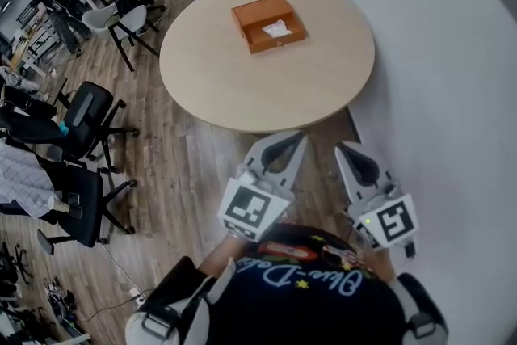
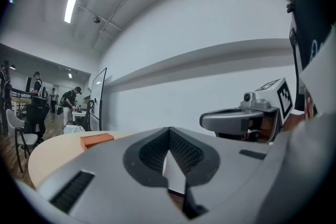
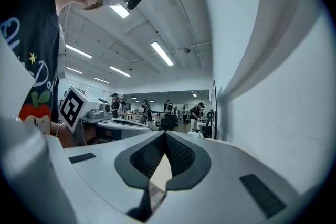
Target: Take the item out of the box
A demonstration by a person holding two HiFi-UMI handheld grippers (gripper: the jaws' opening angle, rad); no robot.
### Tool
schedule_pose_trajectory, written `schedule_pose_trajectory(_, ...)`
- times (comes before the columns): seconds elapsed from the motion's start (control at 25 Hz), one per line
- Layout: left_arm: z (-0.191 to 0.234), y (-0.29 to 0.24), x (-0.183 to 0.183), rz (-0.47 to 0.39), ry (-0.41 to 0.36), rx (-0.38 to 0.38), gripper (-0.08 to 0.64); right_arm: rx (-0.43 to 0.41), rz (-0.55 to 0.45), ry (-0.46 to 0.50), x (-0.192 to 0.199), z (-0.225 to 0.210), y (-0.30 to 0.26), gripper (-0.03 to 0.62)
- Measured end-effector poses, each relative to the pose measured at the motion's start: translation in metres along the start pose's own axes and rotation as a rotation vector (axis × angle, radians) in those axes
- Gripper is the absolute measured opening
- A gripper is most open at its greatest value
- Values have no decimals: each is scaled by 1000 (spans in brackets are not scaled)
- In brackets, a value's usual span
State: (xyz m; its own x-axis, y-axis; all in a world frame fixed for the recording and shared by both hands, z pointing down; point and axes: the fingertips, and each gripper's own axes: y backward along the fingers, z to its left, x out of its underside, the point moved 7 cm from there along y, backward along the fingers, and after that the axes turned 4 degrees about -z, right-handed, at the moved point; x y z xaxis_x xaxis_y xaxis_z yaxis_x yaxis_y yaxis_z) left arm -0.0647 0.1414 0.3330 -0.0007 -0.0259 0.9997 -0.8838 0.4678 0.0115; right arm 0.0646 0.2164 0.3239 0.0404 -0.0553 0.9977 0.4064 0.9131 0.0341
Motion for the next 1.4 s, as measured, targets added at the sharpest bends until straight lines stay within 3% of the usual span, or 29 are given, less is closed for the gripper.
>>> schedule_pose_trajectory(0.68, 55, 2, 14, 15, 18, -2, -15, -10, 17, -7, 14, 4, -55, -4)
schedule_pose_trajectory(0.96, 65, -11, 12, 17, 8, -18, -15, -26, 7, -18, 12, -12, -71, -5)
schedule_pose_trajectory(1.4, 77, -52, 8, 24, 4, -109, -15, -110, -6, -20, 11, -65, -93, -5)
